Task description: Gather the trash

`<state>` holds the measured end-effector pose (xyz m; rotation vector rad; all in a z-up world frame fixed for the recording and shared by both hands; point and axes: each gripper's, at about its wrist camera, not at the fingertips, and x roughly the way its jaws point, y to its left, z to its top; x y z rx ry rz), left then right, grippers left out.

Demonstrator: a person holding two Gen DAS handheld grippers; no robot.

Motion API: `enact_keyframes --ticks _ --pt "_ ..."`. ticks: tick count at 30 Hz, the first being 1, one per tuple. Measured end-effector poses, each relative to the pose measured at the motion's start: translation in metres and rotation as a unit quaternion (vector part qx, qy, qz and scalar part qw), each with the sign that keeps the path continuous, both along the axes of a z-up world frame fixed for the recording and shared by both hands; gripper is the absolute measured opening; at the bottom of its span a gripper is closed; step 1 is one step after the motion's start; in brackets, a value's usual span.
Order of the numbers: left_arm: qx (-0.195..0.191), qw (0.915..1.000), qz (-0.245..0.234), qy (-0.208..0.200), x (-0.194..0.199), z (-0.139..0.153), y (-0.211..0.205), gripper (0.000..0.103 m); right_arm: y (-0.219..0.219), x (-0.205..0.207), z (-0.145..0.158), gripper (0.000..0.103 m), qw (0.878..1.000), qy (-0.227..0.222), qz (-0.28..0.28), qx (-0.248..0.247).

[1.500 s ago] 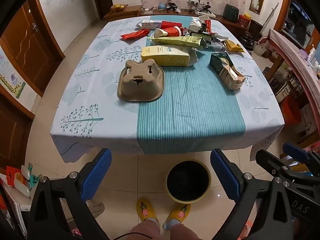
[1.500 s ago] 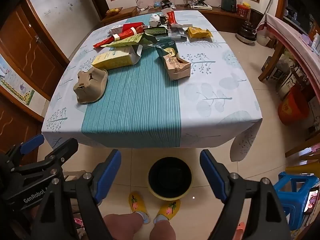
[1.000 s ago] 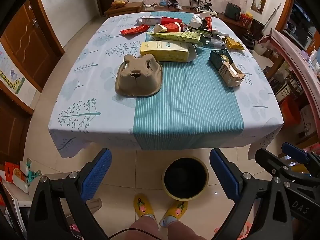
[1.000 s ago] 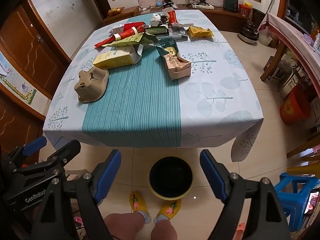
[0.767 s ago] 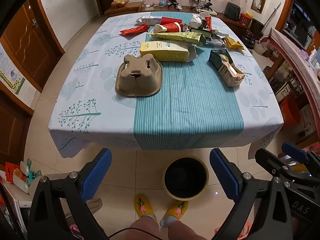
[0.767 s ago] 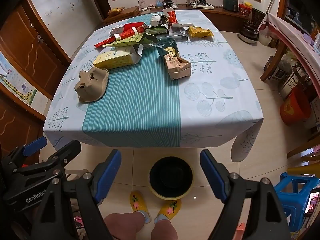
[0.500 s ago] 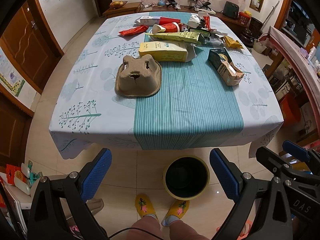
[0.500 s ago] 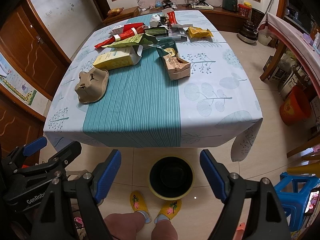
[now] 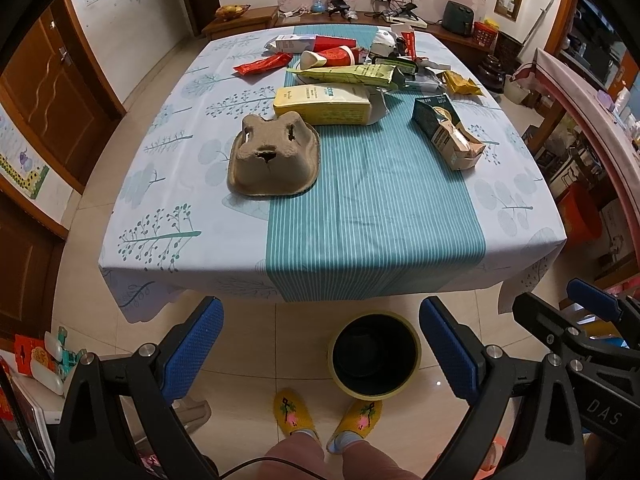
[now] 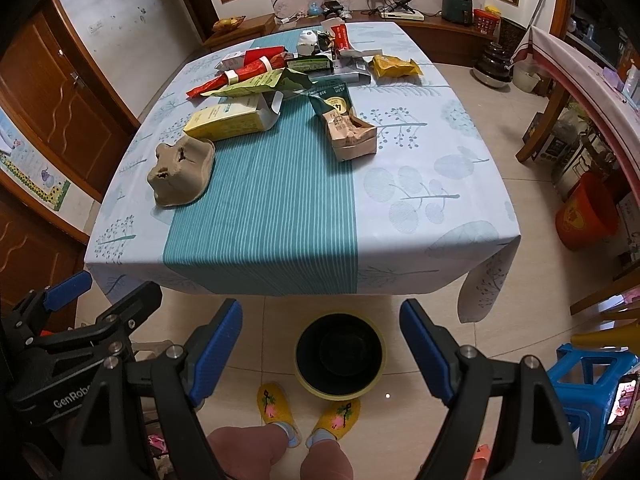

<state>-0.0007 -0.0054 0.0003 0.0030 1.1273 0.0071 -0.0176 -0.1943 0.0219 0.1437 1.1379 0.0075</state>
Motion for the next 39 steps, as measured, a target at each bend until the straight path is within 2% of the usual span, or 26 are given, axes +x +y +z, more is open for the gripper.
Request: enact_keyframes --ticks 39 --pt "0.003 1.0 0.004 -0.008 -0.0024 0.0069 0.0042 0.097 0.0025 0.0042 0.0052 0.081 1.0 -0.005 0.003 -0.003"
